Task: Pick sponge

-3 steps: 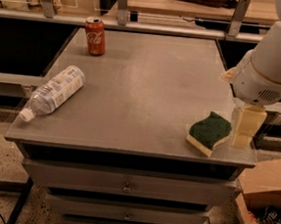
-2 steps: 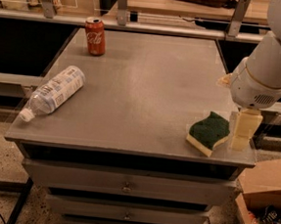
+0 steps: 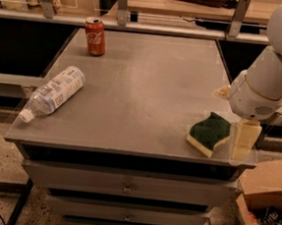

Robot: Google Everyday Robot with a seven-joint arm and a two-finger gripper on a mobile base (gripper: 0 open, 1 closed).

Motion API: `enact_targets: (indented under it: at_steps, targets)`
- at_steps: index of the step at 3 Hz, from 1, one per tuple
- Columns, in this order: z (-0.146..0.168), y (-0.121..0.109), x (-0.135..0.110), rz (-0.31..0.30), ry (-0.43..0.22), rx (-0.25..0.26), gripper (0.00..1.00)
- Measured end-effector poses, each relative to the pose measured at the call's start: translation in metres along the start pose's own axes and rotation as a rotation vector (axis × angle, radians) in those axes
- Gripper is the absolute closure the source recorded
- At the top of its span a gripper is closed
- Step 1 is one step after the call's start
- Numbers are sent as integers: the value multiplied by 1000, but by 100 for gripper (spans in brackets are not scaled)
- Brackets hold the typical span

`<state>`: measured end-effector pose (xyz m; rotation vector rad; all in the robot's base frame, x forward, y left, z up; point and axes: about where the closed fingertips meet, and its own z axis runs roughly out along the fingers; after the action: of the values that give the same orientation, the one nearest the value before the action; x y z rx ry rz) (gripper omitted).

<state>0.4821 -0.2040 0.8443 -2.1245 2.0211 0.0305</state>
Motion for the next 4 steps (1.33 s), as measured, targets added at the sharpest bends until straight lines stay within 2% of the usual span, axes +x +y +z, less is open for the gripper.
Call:
enact_targets:
  at_steps: [2, 4]
  targets:
    - [18, 11, 2, -42, -25, -50, 0]
    - [21, 6, 1, -63, -19, -76, 0]
